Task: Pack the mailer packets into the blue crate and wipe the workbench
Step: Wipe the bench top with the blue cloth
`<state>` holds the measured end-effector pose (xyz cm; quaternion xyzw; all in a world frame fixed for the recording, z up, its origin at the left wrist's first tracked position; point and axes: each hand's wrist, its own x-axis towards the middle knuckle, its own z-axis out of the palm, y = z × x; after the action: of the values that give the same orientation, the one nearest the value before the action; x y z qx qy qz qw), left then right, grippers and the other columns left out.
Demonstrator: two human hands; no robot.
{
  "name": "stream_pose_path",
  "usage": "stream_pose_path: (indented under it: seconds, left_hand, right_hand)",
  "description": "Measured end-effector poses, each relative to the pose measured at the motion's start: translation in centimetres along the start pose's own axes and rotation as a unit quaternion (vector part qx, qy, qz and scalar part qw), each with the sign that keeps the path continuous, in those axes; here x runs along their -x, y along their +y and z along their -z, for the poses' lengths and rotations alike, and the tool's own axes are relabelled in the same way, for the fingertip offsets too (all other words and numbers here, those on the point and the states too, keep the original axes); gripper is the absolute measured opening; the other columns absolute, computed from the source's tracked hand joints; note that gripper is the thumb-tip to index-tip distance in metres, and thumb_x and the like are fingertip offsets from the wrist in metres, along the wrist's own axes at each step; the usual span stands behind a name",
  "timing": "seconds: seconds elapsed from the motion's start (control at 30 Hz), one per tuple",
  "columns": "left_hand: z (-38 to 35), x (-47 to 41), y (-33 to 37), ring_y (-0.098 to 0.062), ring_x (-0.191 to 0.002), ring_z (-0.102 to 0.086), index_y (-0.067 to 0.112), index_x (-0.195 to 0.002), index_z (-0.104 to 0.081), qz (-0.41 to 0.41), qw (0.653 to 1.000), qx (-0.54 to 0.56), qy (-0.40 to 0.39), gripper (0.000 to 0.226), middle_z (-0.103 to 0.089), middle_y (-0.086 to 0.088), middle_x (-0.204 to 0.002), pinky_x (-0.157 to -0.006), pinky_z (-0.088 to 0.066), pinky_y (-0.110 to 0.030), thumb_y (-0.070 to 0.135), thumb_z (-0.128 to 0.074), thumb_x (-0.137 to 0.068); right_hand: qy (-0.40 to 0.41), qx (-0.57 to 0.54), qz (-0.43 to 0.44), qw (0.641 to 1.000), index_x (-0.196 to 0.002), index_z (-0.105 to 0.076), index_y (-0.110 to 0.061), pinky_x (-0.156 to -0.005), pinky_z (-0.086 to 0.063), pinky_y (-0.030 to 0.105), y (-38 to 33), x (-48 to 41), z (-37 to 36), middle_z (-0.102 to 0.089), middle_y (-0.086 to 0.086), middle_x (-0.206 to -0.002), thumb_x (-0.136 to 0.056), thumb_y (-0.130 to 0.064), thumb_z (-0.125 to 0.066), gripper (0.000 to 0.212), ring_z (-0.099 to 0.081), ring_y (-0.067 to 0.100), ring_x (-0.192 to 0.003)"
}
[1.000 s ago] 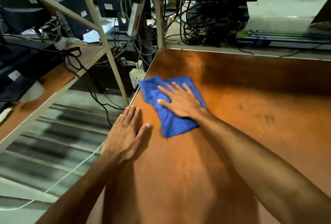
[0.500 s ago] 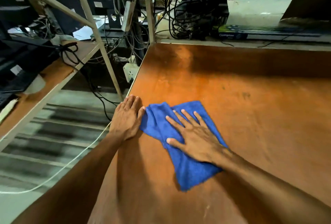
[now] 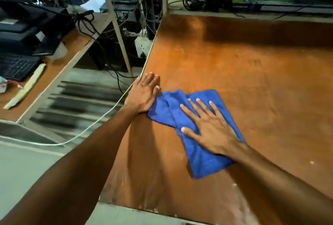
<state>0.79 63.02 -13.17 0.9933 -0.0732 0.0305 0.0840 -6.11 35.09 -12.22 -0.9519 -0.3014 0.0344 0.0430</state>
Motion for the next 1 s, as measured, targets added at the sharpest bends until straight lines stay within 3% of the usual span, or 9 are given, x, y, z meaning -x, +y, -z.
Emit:
stream_pose_path:
  seconds: [0.07,0.23,0.3,0.43,0.5,0.63,0.8,0.9,1.0]
  left_hand:
    - [0.0,0.5,0.0,-0.03,-0.149,-0.019,0.013,-0.154,-0.027,-0.008,1.0,-0.016,-0.002,0.067,-0.024,-0.013,-0.161,-0.12,-0.016,-0.045,0.045,-0.012,-0.097]
    - [-0.4,2.9,0.1,-0.028,-0.151,-0.007,0.013,-0.157,-0.011,-0.032,0.998,-0.037,-0.028,0.059,-0.01,-0.012,-0.164,-0.121,-0.01,-0.043,0.041,-0.017,-0.105]
    - [-0.1,3.4,0.2,-0.025,-0.152,-0.004,0.014,-0.157,-0.007,-0.037,0.998,-0.032,-0.045,0.059,-0.005,-0.01,-0.165,-0.122,-0.007,-0.042,0.041,-0.017,-0.106]
    - [0.3,4.3,0.2,-0.024,-0.152,-0.005,0.014,-0.157,-0.008,-0.05,0.997,-0.032,-0.057,0.059,-0.005,-0.009,-0.165,-0.122,-0.008,-0.041,0.039,-0.021,-0.106]
    - [0.5,5.1,0.1,-0.024,-0.152,-0.005,0.015,-0.157,-0.009,-0.053,0.996,-0.019,-0.063,0.059,-0.006,-0.009,-0.165,-0.122,-0.007,-0.04,0.039,-0.022,-0.105]
    - [0.3,6.2,-0.1,-0.023,-0.152,-0.006,0.015,-0.157,-0.013,-0.055,0.997,-0.015,-0.055,0.058,-0.008,-0.008,-0.164,-0.122,-0.01,-0.041,0.039,-0.026,-0.106]
    - [0.3,7.0,0.7,-0.023,-0.151,-0.009,0.015,-0.157,-0.016,-0.028,0.998,-0.007,-0.055,0.06,-0.011,-0.008,-0.164,-0.121,-0.01,-0.04,0.042,-0.029,-0.104]
    - [0.4,8.5,1.8,-0.025,-0.149,-0.017,0.014,-0.154,-0.026,-0.017,1.0,0.014,-0.006,0.059,-0.021,-0.009,-0.162,-0.119,-0.013,-0.04,0.043,-0.03,-0.103]
    - [-0.1,9.9,2.7,-0.026,-0.149,-0.017,0.015,-0.154,-0.027,0.0,1.0,0.02,0.009,0.059,-0.022,-0.008,-0.162,-0.119,-0.013,-0.042,0.045,-0.03,-0.103]
  right_hand:
    - [0.007,0.018,-0.01,1.0,-0.154,-0.007,-0.041,-0.121,-0.006,0.05,2.0,0.7,0.3,-0.006,-0.008,-0.164,-0.085,-0.079,-0.004,0.079,-0.004,0.016,-0.151]
    - [0.024,-0.001,-0.33,0.944,-0.155,-0.009,-0.036,-0.119,-0.006,0.054,9.3,0.8,1.5,-0.013,0.001,-0.164,-0.084,-0.079,-0.008,0.083,-0.008,0.023,-0.151]
    - [0.025,0.004,-0.302,0.953,-0.155,-0.008,-0.035,-0.12,-0.004,0.054,4.7,1.9,0.8,-0.012,0.002,-0.164,-0.087,-0.076,-0.008,0.079,-0.006,0.023,-0.151]
    - [-0.005,0.009,-0.027,1.0,-0.155,-0.007,-0.039,-0.121,-0.005,0.051,-9.2,7.1,-0.8,-0.01,-0.005,-0.164,-0.091,-0.073,-0.014,0.073,-0.005,0.018,-0.151]
    - [-0.024,0.017,0.033,0.999,-0.154,-0.007,-0.04,-0.121,-0.005,0.049,-10.2,7.7,-0.7,-0.008,-0.008,-0.164,-0.092,-0.072,-0.017,0.071,-0.004,0.016,-0.151]
    - [0.021,0.008,-0.144,0.989,-0.155,-0.009,-0.038,-0.121,-0.001,0.05,-10.0,6.2,-1.2,-0.007,-0.006,-0.164,-0.092,-0.071,-0.017,0.072,-0.003,0.018,-0.151]
    - [-0.015,-0.033,0.043,0.998,-0.154,-0.008,-0.041,-0.121,0.004,0.048,-18.6,9.4,-1.8,-0.004,-0.009,-0.164,-0.093,-0.073,-0.017,0.07,0.001,0.016,-0.151]
    - [-0.016,-0.01,0.043,0.999,-0.152,-0.002,-0.047,-0.121,0.002,0.045,-12.8,11.0,-0.8,-0.001,-0.012,-0.164,-0.093,-0.072,-0.016,0.066,0.0,0.014,-0.151]
    - [-0.015,0.02,-0.142,0.99,-0.151,0.001,-0.051,-0.121,-0.001,0.046,-2.4,11.8,-0.2,-0.003,-0.011,-0.164,-0.086,-0.078,-0.003,0.071,-0.002,0.016,-0.151]
